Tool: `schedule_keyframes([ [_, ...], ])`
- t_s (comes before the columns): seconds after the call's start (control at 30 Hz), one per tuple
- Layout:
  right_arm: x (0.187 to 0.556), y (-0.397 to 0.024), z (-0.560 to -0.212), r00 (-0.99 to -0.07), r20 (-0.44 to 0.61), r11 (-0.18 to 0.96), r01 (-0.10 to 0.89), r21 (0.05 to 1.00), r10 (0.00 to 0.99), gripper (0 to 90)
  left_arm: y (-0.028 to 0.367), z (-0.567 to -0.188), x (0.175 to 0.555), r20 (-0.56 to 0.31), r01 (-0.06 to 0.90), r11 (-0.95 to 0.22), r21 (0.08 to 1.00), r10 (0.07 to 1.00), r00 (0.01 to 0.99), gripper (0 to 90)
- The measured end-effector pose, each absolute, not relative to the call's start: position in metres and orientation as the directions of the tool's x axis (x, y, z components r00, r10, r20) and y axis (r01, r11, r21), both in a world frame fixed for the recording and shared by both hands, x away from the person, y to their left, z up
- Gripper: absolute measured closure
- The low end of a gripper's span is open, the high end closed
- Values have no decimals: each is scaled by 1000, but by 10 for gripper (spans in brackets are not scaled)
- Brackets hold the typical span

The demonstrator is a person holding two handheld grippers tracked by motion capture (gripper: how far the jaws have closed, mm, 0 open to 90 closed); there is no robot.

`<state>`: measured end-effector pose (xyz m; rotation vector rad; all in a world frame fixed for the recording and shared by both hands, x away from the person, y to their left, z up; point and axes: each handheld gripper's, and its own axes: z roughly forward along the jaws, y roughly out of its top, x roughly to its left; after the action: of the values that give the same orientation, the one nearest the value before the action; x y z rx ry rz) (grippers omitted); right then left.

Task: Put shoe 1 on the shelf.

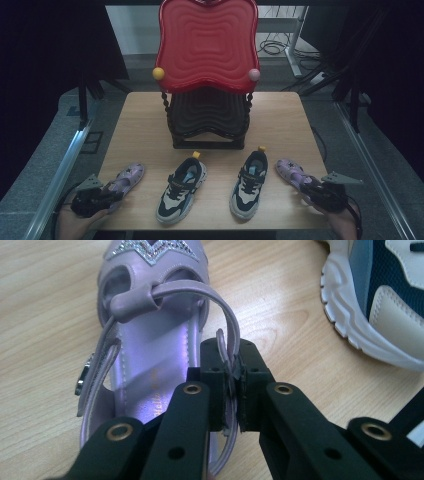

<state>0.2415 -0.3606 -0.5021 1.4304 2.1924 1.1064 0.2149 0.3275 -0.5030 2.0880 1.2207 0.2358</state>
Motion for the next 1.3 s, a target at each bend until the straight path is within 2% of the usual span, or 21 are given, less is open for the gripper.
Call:
schedule_keyframes([
  [0.27, 241, -362, -502, -458, 153, 198, 628, 752, 876, 852, 332, -502, 214, -203, 695, -275, 664, 828, 522, 863],
  [0.7, 240, -371, -501, -414, 219, 87, 604, 792, 883, 854, 348, -493, 218, -275, 674, -166, 719, 824, 496, 866],
  [1.3, 239, -372, -490, -387, 286, -27, 554, 832, 877, 854, 353, -474, 225, -315, 610, -42, 792, 827, 466, 867],
])
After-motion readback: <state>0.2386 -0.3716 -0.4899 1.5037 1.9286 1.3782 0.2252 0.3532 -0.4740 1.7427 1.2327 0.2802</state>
